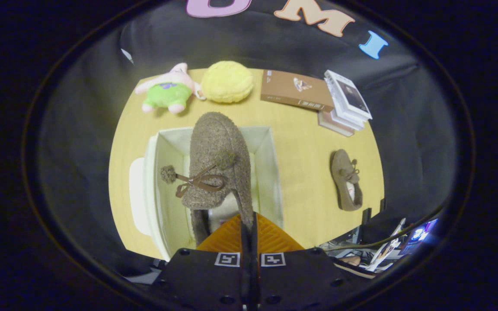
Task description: Open the storage box then place both shoes into the box .Put the left shoe in first, then the right shoe, with the right side of both shoes facing outward in a uniform manner.
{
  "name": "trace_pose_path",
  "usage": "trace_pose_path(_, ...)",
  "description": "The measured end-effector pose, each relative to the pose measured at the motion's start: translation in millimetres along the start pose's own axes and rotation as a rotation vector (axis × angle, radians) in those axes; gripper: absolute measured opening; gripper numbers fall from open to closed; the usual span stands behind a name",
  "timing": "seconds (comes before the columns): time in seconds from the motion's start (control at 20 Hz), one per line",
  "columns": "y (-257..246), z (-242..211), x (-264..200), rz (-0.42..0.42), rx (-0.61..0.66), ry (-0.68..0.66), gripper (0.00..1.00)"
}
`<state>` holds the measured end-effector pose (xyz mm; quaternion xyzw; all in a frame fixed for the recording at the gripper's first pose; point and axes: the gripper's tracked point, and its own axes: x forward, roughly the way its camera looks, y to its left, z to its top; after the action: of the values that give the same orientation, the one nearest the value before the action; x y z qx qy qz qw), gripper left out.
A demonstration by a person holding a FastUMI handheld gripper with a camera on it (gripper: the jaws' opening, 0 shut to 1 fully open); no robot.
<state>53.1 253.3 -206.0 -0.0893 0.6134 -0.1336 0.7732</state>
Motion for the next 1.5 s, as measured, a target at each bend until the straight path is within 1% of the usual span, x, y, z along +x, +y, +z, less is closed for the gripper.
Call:
trace_pose_path(0.15, 25.3, -16.9, 29.0, 0.044, -0.002, 0.059, 0.04)
trace_pose_path(0.3, 45.8, -29.8, 41.7, 0.085, -0.017, 0.088, 0.04)
trace_pose_path(0.55, 72.9, -38.8, 64.6, 0.120, -0.099, 0.105, 0.04)
trace_pose_path(0.65, 81.9, -42.6, 70.3, 0.159, -0.063, 0.105, 0.04)
trace_pose_path(0.8, 82.1, -54.6, 85.0, 0.171, -0.076, 0.123, 0.05)
trace_pose_path(0.9, 83.0, -58.9, 89.8, 0.192, -0.090, 0.124, 0.12)
trace_pose_path(0.95, 84.9, -62.6, 88.0, 0.216, -0.103, 0.130, 0.16)
trace_pose_path(1.05, 86.8, -67.1, 79.4, 0.264, -0.137, 0.145, 0.43)
trace_pose_path(1.1, 78.5, -67.7, 76.0, 0.255, -0.144, 0.139, 0.57)
trace_pose_path(1.15, 73.0, -66.8, 69.8, 0.265, -0.140, 0.133, 0.70)
trace_pose_path(1.25, 56.6, -61.4, 55.7, 0.263, -0.100, 0.111, 0.97)
trace_pose_path(1.3, 45.6, -58.0, 47.8, 0.251, -0.085, 0.102, 0.98)
trace_pose_path(1.4, 25.3, -50.3, 30.3, 0.227, -0.059, 0.084, 0.97)
trace_pose_path(1.5, 11.2, -40.4, 13.9, 0.229, -0.023, 0.057, 0.97)
